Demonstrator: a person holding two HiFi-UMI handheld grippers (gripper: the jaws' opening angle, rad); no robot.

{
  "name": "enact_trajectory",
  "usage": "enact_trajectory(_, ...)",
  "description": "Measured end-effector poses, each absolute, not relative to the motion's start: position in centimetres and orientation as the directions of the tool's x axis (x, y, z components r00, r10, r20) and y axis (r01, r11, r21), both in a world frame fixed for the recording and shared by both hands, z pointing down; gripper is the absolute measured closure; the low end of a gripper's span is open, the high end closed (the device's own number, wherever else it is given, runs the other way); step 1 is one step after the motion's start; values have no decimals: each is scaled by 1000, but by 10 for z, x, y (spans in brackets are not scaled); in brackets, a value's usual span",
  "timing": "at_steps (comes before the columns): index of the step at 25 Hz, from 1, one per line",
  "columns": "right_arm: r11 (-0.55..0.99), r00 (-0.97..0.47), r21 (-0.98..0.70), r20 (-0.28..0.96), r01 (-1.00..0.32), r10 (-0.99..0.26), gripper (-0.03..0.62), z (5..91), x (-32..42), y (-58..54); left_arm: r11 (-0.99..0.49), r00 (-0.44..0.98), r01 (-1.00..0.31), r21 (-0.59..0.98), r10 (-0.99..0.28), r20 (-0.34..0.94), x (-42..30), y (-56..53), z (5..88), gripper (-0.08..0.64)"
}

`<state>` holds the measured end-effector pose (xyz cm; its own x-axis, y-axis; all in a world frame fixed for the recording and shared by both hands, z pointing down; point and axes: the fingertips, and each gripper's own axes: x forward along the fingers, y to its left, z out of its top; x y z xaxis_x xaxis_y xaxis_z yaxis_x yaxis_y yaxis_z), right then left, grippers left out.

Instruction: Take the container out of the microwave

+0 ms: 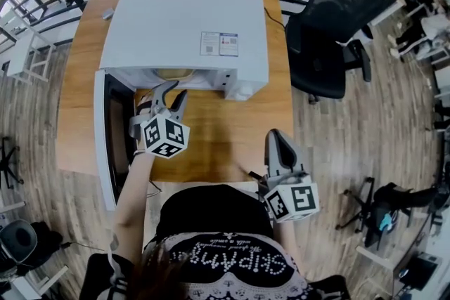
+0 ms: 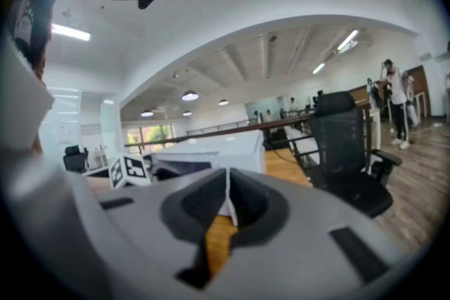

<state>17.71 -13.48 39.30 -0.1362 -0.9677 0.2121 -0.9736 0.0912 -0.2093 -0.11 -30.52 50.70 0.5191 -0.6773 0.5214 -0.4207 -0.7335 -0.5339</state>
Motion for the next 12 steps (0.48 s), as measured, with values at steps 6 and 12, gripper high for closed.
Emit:
enact_trajectory(6, 57, -109, -216, 236, -975, -966, 555, 399, 184, -136, -764, 487, -371, -527, -644, 590, -2, -328, 532, 376)
enact_trajectory(12, 42, -98, -213, 257, -976, -962, 557, 403, 185, -140, -785, 466, -310, -537, -617, 634, 0, -348, 551, 374)
